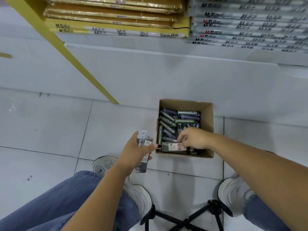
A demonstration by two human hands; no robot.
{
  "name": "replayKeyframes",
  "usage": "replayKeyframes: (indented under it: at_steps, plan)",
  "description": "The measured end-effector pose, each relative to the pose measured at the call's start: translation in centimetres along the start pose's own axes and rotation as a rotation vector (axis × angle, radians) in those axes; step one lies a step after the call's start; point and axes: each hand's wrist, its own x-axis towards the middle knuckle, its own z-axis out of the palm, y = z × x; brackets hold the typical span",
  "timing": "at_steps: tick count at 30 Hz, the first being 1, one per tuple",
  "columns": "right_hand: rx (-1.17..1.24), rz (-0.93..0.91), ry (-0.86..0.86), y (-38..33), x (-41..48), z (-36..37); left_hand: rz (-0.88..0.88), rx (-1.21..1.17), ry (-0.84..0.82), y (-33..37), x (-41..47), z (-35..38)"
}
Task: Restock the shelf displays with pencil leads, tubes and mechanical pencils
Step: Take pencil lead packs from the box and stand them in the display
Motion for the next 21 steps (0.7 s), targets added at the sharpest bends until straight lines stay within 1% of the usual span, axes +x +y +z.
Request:
replayKeyframes:
  at_steps: [2,5,6,9,13,17,21]
  plan:
    - [0.045,-0.019,0.060,-0.3,-0.6,-0.6,0.018,0.003,0.003,0.5,-0.2,-0.2]
    - [0.237,-0.050,0.154,-1.2,-2.9,-1.8,0.082,-0.038,0.010,2.0,-0.8,-0.5]
    - [0.263,-0.084,0.196,-1.6,-4.0,-2.4,0.106,-0.077,-0.001,2.8,-1.2,-0.5]
    - [0.236,-0.217,0.313,-2.9,-8.0,-3.7,0.165,-0.177,-0.078,5.7,-2.7,0.0]
    - [0.225,-0.376,0.446,-5.9,-13.8,-5.1,0.305,-0.033,-0.126,10.0,-5.1,0.9]
    - [0.408,-0.531,0.636,-9.3,-19.2,-7.0,0.426,0.044,-0.166,15.2,-8.5,0.1]
    - [0.406,-0.671,0.777,-13.5,-24.5,-9.0,0.539,0.122,-0.178,20.7,-12.6,-1.0]
